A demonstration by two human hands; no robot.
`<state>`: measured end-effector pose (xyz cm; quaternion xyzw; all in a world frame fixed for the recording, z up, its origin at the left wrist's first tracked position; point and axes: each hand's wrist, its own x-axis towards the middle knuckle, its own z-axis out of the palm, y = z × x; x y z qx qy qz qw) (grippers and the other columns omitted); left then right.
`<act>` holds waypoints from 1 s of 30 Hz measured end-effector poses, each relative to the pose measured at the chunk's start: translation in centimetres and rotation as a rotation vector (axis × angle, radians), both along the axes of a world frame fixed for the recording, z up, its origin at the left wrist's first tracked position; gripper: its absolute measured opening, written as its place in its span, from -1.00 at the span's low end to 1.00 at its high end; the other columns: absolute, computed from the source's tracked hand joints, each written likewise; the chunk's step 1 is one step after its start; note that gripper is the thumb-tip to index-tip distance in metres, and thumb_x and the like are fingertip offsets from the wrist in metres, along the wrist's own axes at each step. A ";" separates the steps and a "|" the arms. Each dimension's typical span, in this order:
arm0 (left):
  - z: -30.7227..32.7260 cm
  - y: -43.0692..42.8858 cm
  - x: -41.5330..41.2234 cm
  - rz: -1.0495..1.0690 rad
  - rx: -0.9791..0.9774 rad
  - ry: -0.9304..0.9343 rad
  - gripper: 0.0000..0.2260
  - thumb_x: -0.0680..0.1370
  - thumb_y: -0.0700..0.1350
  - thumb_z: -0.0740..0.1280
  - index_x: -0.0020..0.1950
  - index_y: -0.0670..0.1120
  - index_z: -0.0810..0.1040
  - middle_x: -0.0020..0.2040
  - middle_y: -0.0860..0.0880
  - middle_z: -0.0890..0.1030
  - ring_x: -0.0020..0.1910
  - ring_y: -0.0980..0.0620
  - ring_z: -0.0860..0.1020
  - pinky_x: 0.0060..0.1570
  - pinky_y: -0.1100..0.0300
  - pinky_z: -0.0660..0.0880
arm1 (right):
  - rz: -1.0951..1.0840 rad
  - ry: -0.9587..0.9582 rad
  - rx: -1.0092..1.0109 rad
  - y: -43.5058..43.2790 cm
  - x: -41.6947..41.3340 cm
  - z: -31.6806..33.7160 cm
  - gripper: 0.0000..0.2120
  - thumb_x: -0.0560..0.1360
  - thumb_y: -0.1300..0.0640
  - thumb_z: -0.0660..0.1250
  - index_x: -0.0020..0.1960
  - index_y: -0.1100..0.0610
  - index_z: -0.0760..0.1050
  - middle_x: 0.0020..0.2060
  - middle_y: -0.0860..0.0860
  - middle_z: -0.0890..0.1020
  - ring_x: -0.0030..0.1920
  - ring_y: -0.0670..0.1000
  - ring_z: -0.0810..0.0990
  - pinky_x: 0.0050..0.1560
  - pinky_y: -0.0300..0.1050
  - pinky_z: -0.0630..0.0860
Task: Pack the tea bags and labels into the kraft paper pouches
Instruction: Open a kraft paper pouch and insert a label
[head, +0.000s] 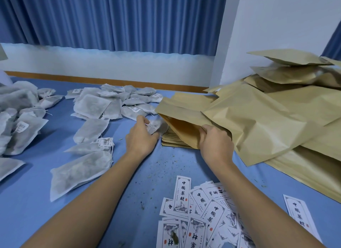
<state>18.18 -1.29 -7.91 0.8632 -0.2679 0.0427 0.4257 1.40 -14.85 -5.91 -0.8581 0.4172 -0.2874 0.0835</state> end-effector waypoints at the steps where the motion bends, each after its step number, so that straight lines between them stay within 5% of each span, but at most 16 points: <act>1: 0.1 -0.1 -0.4 -0.005 -0.130 0.049 -0.76 0.50 -0.03 0.40 0.08 0.00 0.40 -0.16 0.06 0.54 -0.09 -0.11 0.54 -0.16 0.07 0.46 | 0.001 -0.006 0.007 0.0 0.0 0.0 -0.72 0.68 -0.03 0.14 0.03 0.02 0.60 -0.25 0.12 0.63 -0.26 0.20 0.46 -0.30 -0.07 0.42; 4: 1.0 -0.3 -1.9 0.036 -0.567 0.032 -0.96 0.61 -0.09 0.32 0.04 -0.01 0.54 -0.11 0.04 0.57 -0.03 -0.03 0.57 -0.08 0.05 0.51 | 0.006 -0.020 0.022 0.1 -0.1 0.2 -0.71 0.68 -0.03 0.13 0.06 0.02 0.61 -0.24 0.14 0.64 -0.24 0.21 0.46 -0.28 -0.07 0.43; 6: 1.8 -0.2 -2.7 0.087 -0.696 -0.195 -0.90 0.59 -0.12 0.36 0.08 -0.05 0.62 0.02 0.00 0.51 0.03 -0.05 0.52 0.04 -0.03 0.49 | 0.006 -0.019 0.023 0.1 -0.1 0.3 -0.71 0.68 -0.02 0.13 0.06 0.03 0.61 -0.24 0.14 0.64 -0.24 0.21 0.47 -0.29 -0.07 0.41; 8: 2.1 -0.2 -3.5 0.053 -0.629 -0.499 -0.83 0.55 -0.12 0.41 0.13 -0.06 0.67 0.00 0.01 0.40 -0.03 -0.05 0.45 -0.02 0.04 0.43 | 0.004 -0.026 0.027 0.1 -0.1 0.5 -0.73 0.68 0.00 0.13 0.04 0.04 0.60 -0.25 0.14 0.63 -0.24 0.20 0.46 -0.28 -0.06 0.41; 11: 2.2 -0.1 -5.4 -0.230 -0.498 -0.605 -0.75 0.59 0.11 0.39 0.02 -0.05 0.70 -0.12 0.07 0.43 -0.13 0.14 0.43 -0.15 0.11 0.39 | 0.019 -0.067 0.067 0.2 -0.4 0.7 -0.75 0.65 0.06 0.16 -0.03 0.05 0.60 -0.27 0.14 0.62 -0.25 0.21 0.44 -0.29 -0.05 0.41; 13: 1.9 -0.5 -6.7 -0.431 -0.382 -0.921 -0.86 0.60 -0.12 0.40 0.07 -0.12 0.72 -0.14 -0.04 0.53 -0.17 0.00 0.48 -0.21 0.09 0.42 | 0.032 -0.094 0.145 0.1 -0.5 0.8 -0.77 0.60 0.10 0.18 -0.17 0.08 0.52 -0.36 0.10 0.54 -0.29 0.21 0.40 -0.31 -0.06 0.35; 15: 1.8 -1.0 -7.5 -0.552 -0.245 -1.071 -0.76 0.51 -0.36 0.34 0.09 -0.17 0.69 -0.13 -0.13 0.58 -0.22 -0.13 0.51 -0.28 0.04 0.44 | 0.034 -0.139 0.226 -0.2 -0.6 1.0 -0.76 0.53 0.15 0.20 -0.31 0.15 0.34 -0.45 0.05 0.41 -0.35 0.16 0.28 -0.35 -0.07 0.28; 16: 1.8 -1.2 -7.7 -0.565 -0.146 -1.034 -0.72 0.46 -0.39 0.32 0.10 -0.18 0.67 -0.08 -0.14 0.60 -0.18 -0.15 0.54 -0.28 0.01 0.46 | 0.028 -0.162 0.252 -0.4 -0.6 1.2 -0.72 0.51 0.16 0.21 -0.35 0.13 0.25 -0.48 0.04 0.37 -0.35 0.16 0.26 -0.36 -0.07 0.28; 18: 1.9 -1.4 -8.1 -0.536 0.062 -0.860 -0.65 0.46 -0.37 0.28 0.21 -0.18 0.59 0.09 -0.12 0.60 0.01 -0.18 0.57 -0.20 -0.01 0.50 | 0.021 -0.176 0.266 -0.5 -0.7 1.4 -0.71 0.53 0.17 0.22 -0.37 0.11 0.39 -0.46 0.04 0.43 -0.32 0.22 0.36 -0.34 -0.05 0.34; 22: 1.7 -2.4 -8.8 -0.411 0.452 -0.633 -0.66 0.51 -0.31 0.25 0.26 -0.08 0.44 0.17 -0.06 0.53 0.14 -0.13 0.54 -0.19 0.07 0.32 | 0.062 -0.154 0.185 -0.1 -0.9 1.1 -0.82 0.53 0.19 0.22 -0.16 0.16 0.57 -0.32 0.16 0.59 -0.18 0.29 0.52 -0.22 0.06 0.52; 27: 3.6 -5.9 -8.6 -0.401 0.512 -0.352 -0.80 0.58 -0.27 0.24 0.19 -0.15 0.52 0.18 -0.18 0.58 0.13 -0.19 0.56 -0.09 0.09 0.37 | 0.089 -0.116 0.040 0.6 -1.0 0.5 -0.85 0.50 0.23 0.20 -0.10 0.11 0.55 -0.29 0.13 0.59 -0.17 0.27 0.48 -0.24 0.06 0.50; 30: 4.7 -8.1 -6.7 -0.523 0.397 -0.128 -0.71 0.70 -0.08 0.12 0.39 -0.10 0.43 0.32 -0.12 0.50 0.30 -0.10 0.46 0.35 0.12 0.33 | 0.121 -0.185 0.028 0.9 -1.1 0.7 -0.65 0.49 0.25 0.20 0.14 -0.01 0.62 -0.23 0.16 0.64 -0.13 0.28 0.52 -0.18 0.09 0.54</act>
